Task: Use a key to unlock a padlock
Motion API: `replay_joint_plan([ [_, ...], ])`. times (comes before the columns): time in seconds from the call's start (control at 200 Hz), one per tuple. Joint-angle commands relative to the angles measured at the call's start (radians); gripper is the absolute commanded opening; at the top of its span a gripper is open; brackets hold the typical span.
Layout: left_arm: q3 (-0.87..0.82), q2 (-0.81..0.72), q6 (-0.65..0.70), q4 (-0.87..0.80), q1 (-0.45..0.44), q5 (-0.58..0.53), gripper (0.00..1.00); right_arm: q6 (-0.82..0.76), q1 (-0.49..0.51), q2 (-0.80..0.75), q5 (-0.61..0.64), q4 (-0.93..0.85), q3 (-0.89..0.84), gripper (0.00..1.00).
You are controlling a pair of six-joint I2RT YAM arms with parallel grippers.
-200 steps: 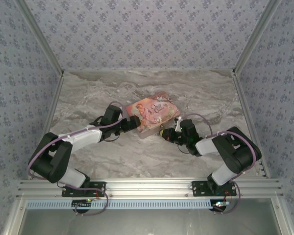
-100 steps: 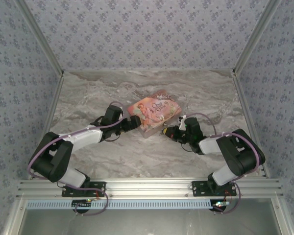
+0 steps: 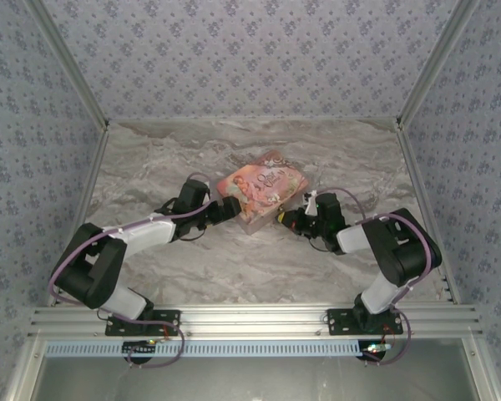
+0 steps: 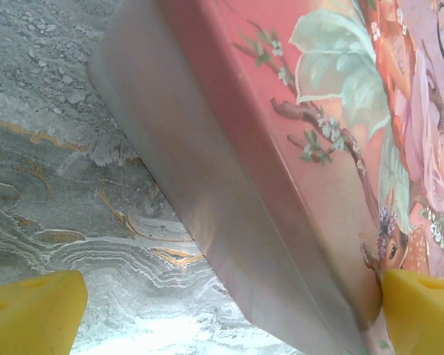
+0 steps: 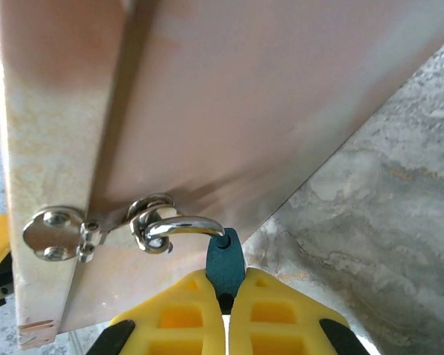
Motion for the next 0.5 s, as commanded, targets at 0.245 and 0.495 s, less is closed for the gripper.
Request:
replay_joint_plan([
  [0.245, -0.047, 0.032, 0.015, -0.145, 0.029, -0.061, 1.0, 0.023, -0.093, 0.024, -0.105, 0.12, 0.048, 0.0],
  [0.495, -0.061, 0.034, 0.011, -0.137, 0.038, -0.06, 0.99, -0.042, -0.097, 0.036, -0.138, -0.023, 0.118, 0.0],
])
